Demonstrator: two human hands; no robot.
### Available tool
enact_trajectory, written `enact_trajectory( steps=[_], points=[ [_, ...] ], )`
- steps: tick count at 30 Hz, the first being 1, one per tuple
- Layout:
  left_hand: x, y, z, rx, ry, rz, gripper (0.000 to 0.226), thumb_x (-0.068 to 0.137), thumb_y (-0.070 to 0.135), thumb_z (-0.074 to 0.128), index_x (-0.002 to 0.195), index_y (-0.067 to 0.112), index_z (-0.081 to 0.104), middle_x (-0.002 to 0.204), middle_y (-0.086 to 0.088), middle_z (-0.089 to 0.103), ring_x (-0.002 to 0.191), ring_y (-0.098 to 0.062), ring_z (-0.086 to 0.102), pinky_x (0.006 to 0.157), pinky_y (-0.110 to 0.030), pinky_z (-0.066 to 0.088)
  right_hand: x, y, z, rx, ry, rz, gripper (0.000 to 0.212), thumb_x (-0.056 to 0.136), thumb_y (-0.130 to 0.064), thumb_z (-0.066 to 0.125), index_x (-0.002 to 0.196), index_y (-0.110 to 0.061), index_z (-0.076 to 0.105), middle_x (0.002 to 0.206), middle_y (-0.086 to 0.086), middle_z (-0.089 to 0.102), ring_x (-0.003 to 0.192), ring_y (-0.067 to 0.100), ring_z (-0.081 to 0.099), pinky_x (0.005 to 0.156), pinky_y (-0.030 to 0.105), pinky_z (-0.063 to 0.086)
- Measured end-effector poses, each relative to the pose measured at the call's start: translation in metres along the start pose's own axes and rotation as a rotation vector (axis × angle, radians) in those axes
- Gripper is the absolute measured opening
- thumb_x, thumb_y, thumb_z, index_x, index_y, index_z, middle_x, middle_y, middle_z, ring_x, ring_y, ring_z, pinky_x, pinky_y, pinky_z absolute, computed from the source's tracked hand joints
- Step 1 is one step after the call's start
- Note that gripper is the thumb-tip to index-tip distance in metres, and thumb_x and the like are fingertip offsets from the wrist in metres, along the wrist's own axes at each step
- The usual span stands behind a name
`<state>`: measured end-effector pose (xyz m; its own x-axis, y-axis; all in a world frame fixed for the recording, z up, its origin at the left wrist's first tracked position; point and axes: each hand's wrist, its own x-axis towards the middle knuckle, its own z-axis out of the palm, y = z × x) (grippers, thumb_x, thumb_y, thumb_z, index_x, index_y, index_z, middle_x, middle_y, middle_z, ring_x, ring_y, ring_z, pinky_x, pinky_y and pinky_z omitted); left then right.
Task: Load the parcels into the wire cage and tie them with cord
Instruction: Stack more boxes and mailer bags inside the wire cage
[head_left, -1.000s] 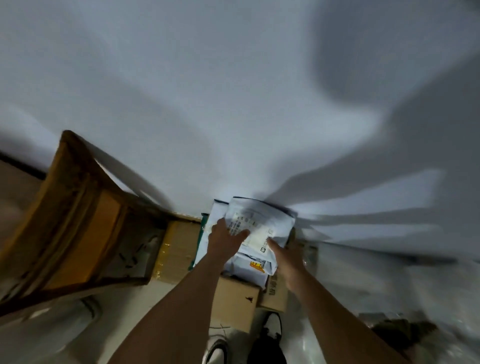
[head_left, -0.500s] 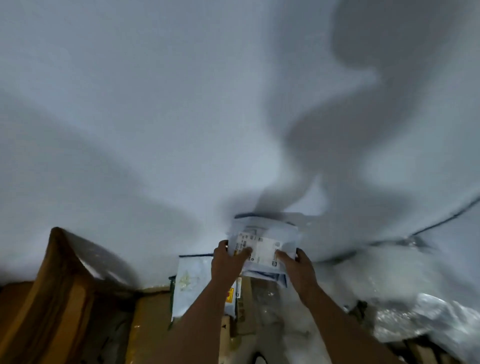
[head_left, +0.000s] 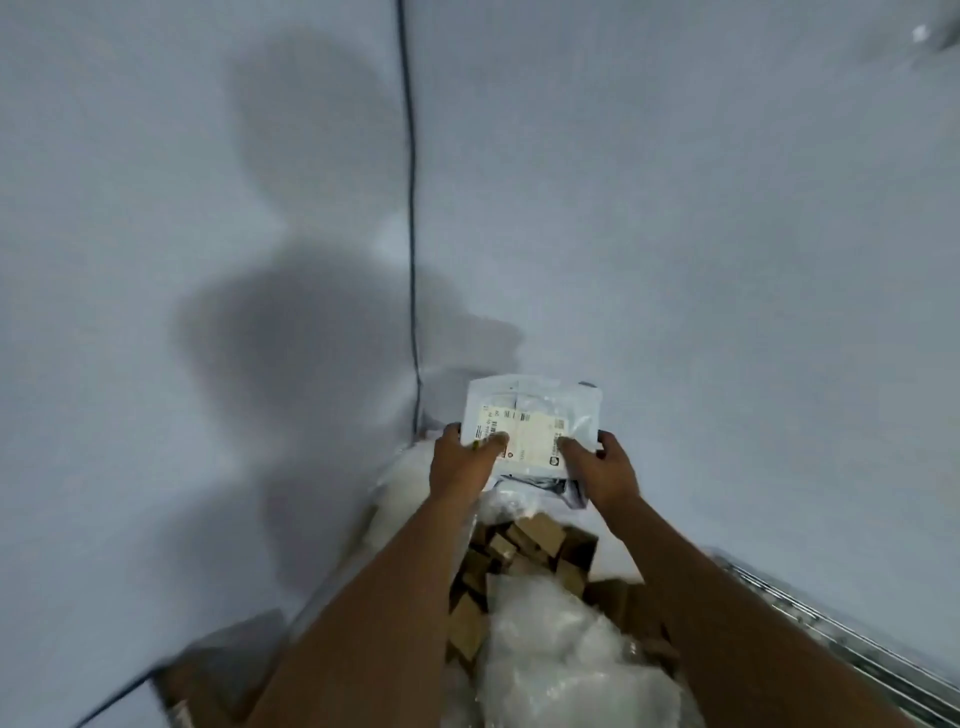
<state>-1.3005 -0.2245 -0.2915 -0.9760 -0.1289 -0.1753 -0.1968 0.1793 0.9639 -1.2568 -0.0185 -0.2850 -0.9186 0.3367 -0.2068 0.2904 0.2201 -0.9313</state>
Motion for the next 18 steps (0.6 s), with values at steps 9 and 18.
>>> enact_trajectory(
  steps=[9, 18],
  points=[
    [-0.167, -0.047, 0.394, 0.106, -0.426, -0.105, 0.058, 0.085, 0.053, 0.073, 0.128, 0.020, 0.053, 0.124, 0.001, 0.066, 0.099, -0.019, 0.066, 0.075, -0.029, 0.054, -0.027, 0.204, -0.364, 0.002, 0.366, 0.231, 0.059, 0.075, -0.065, 0.069, 0.118, -0.029, 0.054, 0.095, 0.012, 0.074, 0.067, 0.032, 0.066, 0.067, 0.043, 0.057],
    [-0.278, -0.271, 0.542, 0.473, -0.574, -0.361, 0.056, 0.099, 0.042, 0.058, 0.148, 0.017, 0.045, 0.140, -0.007, 0.058, 0.111, -0.023, 0.059, 0.090, -0.033, 0.046, -0.088, 0.493, -0.425, 0.057, 0.351, 0.607, 0.046, 0.092, -0.046, 0.071, 0.126, -0.019, 0.056, 0.104, 0.007, 0.072, 0.083, 0.024, 0.071, 0.063, 0.035, 0.059]
  ],
)
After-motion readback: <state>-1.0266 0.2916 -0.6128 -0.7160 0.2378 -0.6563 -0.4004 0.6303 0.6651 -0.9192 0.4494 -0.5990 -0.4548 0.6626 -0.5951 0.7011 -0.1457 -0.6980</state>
